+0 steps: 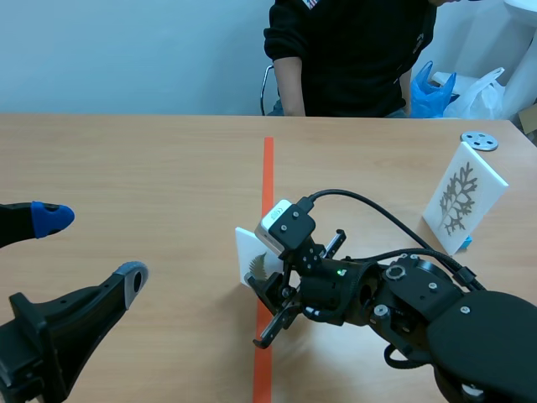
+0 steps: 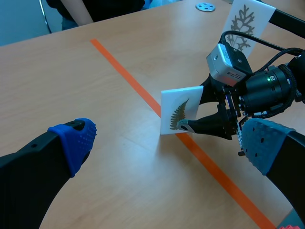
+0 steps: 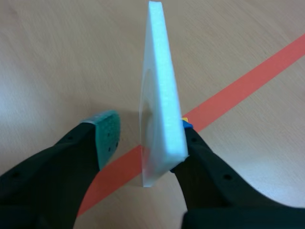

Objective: Sort the leaf by its shape. The table is split by an orange tape line. A compound leaf with several leaflets goes to the left side, a simple leaf with one blade goes to the right side. Return to the home posture when a red brick is placed on the table.

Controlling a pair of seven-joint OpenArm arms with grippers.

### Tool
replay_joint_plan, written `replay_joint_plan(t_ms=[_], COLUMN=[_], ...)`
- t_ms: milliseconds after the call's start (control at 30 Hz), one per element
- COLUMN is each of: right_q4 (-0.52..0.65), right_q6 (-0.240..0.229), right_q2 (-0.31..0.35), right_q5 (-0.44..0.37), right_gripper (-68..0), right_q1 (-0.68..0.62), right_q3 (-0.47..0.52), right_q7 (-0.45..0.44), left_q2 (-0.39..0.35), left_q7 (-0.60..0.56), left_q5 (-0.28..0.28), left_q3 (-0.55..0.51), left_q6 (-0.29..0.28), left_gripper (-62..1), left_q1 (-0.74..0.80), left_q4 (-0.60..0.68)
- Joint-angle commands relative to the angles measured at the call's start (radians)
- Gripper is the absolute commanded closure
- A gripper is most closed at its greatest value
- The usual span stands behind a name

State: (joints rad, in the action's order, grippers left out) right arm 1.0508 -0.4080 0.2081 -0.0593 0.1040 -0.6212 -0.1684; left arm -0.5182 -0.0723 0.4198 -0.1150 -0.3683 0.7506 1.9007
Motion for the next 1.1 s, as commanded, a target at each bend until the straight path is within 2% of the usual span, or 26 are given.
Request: replay_joint_plan(t_ms=[0, 100, 267, 467, 867, 1067], right_q4=[0.029, 0.029, 0.030, 0.103, 0.453, 0.533], right_q6=[-0.004, -0.004, -0.004, -0.013, -0.012, -0.007], right_q2=[0.006, 0.006, 0.005, 0.022, 0.089, 0.088], right_q5=[-0.007, -0.007, -0.007, -0.036, -0.182, -0.245], right_gripper=[-13.3, -7.4, -1.8, -1.5, -1.5, -1.5], right_q1=[0.010, 0.010, 0.010, -0.007, -0.200, -0.299], right_q3=[0.011, 0.011, 0.019, 0.076, 0.338, 0.498], right_q7=[-0.015, -0.014, -0.014, -0.010, 0.112, 0.163], left_q2=[0.000, 0.000, 0.000, 0.000, 0.000, 0.000], left_q7=[-0.013, -0.013, -0.014, -0.014, -0.014, -0.014], left_q5=[0.006, 0.006, 0.006, 0.006, 0.006, 0.006], left_q3=[-0.003, -0.003, -0.003, -0.003, -0.003, -0.003], left_q6=[-0.002, -0.002, -0.002, -0.002, -0.002, -0.002], left_gripper=[-62.3, -62.3, -62.3, -62.3, -62.3, -62.3], left_q1=[-0.003, -0.003, -0.003, -0.003, -0.003, -0.003], left_q4=[0.013, 0.013, 0.013, 0.013, 0.013, 0.013])
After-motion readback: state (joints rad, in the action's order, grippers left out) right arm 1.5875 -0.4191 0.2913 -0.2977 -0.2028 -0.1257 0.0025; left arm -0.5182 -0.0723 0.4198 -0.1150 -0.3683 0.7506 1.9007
